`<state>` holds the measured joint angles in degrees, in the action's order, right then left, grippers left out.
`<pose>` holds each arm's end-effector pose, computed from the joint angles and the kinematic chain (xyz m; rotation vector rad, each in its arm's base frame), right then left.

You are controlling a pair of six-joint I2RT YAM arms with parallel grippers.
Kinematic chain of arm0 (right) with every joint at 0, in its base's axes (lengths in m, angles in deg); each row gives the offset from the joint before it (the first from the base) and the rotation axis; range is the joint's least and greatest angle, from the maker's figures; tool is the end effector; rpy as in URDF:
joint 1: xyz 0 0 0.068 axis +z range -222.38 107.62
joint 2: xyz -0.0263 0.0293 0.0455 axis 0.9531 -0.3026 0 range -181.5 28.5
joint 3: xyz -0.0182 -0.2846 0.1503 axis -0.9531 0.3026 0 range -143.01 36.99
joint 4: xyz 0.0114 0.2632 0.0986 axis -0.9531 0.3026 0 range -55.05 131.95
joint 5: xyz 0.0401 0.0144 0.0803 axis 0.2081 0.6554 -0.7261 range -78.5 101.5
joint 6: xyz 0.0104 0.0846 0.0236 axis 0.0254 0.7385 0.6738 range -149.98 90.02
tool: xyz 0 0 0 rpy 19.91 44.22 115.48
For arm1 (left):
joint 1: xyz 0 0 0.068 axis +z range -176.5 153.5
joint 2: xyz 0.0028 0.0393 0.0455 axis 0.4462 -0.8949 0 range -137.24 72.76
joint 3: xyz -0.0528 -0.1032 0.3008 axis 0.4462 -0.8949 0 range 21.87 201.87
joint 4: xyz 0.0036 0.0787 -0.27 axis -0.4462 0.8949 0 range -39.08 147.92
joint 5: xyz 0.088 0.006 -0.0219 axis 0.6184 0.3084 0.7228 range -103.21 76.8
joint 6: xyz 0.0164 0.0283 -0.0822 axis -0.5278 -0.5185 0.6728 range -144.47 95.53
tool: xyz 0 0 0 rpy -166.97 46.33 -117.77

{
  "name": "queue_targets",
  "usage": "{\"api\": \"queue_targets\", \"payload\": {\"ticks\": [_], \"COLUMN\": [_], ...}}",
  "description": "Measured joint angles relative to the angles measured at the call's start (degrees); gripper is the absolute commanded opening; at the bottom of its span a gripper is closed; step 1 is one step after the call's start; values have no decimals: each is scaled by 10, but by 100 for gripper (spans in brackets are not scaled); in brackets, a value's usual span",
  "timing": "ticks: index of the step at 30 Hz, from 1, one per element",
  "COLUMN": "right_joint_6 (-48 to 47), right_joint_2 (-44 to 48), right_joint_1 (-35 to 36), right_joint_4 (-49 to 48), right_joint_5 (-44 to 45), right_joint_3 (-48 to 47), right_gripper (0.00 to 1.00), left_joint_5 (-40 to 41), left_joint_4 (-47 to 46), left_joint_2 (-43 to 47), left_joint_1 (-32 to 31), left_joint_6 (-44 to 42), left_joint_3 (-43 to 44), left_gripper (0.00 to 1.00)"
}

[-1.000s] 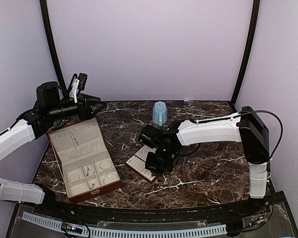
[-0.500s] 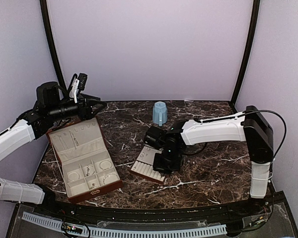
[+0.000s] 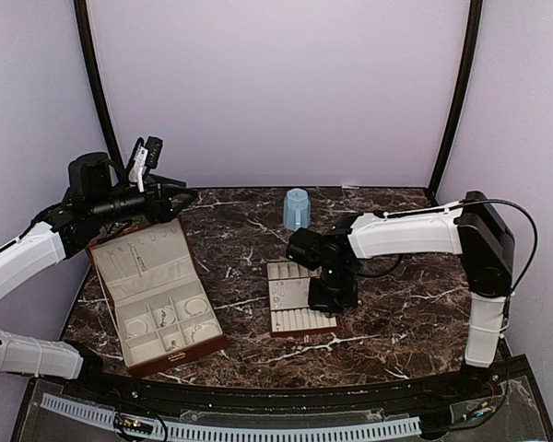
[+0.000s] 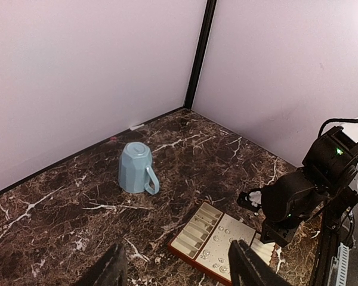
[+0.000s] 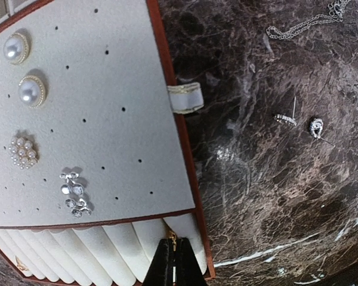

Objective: Organize the mixed jewelry
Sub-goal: Place the ring in the ring tray.

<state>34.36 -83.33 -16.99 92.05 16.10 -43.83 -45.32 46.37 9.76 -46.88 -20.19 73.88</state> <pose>0.2329 0.3266 0.1679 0.2402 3.0460 -0.0180 0.2568 -0.1399 0.3864 0.6607 1.5972 -0.7901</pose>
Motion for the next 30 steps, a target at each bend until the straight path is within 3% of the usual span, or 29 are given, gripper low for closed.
{"api": "queue_targets", "payload": {"ticks": [12,23,30], "right_joint_6": [-45,-60,-63], "right_joint_2": [5,9,10], "right_joint_1": [4,4,6], "right_joint_4": [-9,-3,1], "right_joint_5": [1,2,3], "right_joint_3": [8,8,8], "right_gripper": [0,13,15], "left_joint_5": [3,3,3], "left_joint_4": [1,1,1], "left_joint_2": [-4,-4,-4], "left_joint_1": [0,0,0], "left_joint_6": [-7,-9,-9], "left_joint_3": [0,0,0], "left_gripper": [61,61,61]}}
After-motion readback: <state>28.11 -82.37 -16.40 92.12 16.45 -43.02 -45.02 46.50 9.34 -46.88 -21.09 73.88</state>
